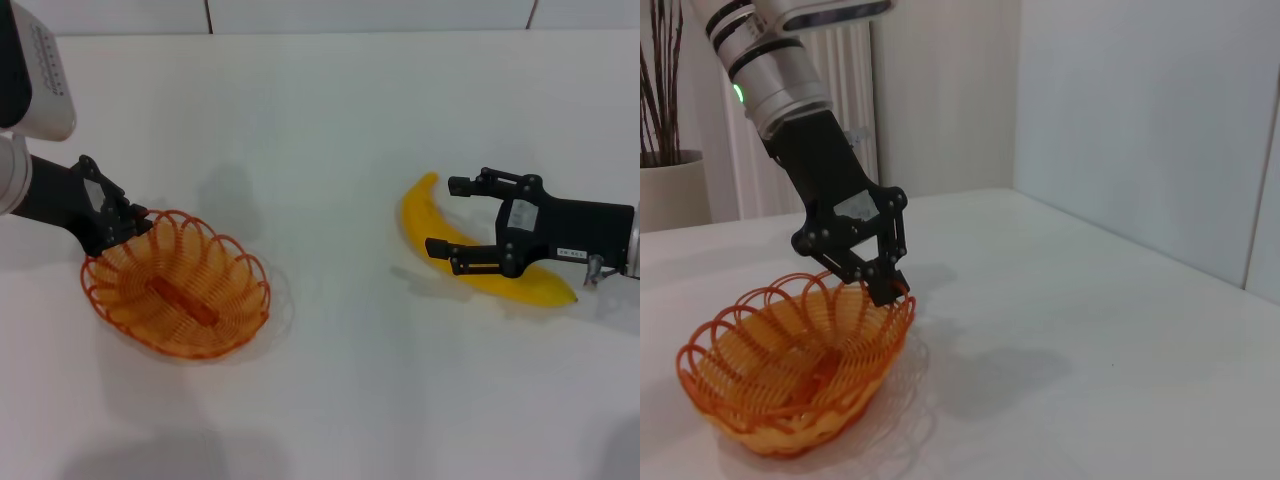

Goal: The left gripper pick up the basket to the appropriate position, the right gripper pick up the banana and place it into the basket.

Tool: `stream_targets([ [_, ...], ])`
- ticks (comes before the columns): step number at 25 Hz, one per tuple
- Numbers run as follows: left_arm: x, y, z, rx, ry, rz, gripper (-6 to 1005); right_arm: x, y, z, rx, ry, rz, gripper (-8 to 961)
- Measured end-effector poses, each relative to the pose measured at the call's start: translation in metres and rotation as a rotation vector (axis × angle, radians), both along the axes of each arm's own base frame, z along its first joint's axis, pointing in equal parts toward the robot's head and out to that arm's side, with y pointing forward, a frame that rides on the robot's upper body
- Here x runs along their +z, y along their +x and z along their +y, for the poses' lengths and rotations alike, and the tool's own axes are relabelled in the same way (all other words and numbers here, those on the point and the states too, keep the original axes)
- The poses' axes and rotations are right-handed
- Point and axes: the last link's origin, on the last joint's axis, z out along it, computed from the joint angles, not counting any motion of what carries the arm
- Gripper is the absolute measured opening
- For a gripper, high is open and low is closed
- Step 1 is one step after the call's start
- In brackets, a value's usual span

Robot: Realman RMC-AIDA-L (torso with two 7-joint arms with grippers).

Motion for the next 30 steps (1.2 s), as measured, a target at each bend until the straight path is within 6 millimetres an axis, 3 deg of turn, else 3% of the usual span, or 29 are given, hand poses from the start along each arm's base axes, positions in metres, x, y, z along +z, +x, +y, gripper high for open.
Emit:
stream_targets([
  [14,0.001,0.001,-0.003,0.006,-0.019,-0.015,90,0.001,0.002,-0.001,-0.006,0.002,0.001,901],
  [23,0.045,0.010,-0.022,0.018,-0.033,-0.257,60,0.002,0.003,-0.001,-0.010,0.005,0.000,901],
  [27,0.052,0.013,-0.020,0.040,0.022,-0.354,54,0.003,0.003,-0.001,-0.011,0.006,-0.001,901],
  [30,0.047,0.011,-0.014,0.137,0.065,-0.400,51,0.002,0.003,-0.001,-0.011,0.006,0.002,901],
])
